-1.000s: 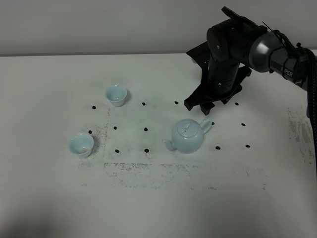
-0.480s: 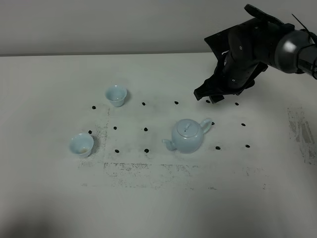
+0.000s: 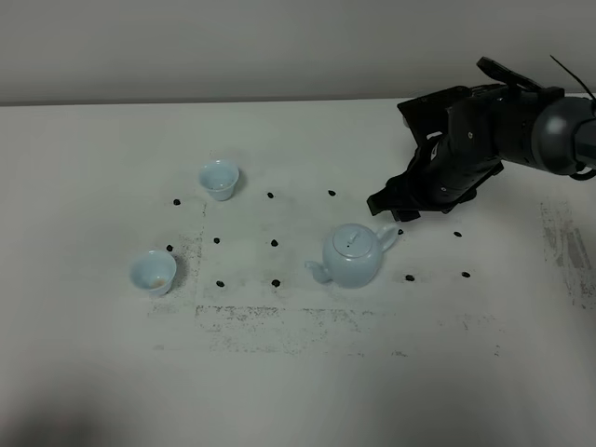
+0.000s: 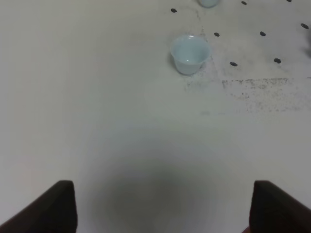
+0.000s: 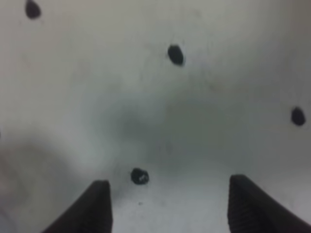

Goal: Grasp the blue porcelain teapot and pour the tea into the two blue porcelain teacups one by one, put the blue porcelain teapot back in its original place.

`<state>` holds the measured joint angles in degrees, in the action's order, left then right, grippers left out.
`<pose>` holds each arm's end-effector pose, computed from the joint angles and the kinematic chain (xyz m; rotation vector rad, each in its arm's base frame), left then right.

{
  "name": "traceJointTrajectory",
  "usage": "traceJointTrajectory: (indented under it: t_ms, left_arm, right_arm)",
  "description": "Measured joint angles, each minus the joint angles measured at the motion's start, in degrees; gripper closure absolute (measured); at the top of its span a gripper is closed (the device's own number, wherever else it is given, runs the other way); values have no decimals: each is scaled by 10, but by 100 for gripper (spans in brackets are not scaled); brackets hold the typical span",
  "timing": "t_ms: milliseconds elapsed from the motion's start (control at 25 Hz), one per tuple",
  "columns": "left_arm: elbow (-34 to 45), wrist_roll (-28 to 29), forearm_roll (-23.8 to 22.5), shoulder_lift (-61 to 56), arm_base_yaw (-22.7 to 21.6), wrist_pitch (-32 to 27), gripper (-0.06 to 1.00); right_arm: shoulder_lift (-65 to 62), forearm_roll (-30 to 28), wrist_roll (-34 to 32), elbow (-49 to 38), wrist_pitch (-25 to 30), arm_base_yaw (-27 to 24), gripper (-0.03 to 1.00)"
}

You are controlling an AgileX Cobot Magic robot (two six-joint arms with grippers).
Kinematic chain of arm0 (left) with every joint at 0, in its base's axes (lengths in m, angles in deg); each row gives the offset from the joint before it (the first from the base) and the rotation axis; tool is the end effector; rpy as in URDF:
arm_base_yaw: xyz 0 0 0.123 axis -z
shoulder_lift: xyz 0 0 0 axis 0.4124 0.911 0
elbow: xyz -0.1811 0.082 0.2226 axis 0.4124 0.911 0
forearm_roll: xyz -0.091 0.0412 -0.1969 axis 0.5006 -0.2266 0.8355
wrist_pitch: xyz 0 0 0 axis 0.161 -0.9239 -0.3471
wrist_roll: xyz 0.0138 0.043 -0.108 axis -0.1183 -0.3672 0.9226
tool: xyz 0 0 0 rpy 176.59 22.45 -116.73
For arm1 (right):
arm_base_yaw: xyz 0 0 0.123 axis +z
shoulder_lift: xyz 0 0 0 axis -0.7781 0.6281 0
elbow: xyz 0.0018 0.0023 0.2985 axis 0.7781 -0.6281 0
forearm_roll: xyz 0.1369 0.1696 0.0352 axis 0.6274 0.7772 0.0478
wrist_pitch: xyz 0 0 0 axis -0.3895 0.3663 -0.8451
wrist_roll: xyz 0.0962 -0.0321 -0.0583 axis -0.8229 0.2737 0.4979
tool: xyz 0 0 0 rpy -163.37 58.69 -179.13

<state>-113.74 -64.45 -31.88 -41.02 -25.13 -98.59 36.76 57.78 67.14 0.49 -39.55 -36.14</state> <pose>-0.0205 -0.0133 0.2385 0.1445 2.0794 -0.0550 0.4075 0.1089 0.1515 -0.3584 2.7320 0.0705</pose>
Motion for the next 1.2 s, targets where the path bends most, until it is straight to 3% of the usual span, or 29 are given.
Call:
traceJointTrajectory:
  t_ms: [360,720,1200]
  left_arm:
    - [0,0,0,0,0,0,22]
    - [0,0,0,0,0,0,22]
    - [0,0,0,0,0,0,22]
  right_arm:
    - [-8,12,6,-5,27,3,43]
    - [-44,13,6,-5,1,3,43]
    - [-44,47,23,-5,18,14,43]
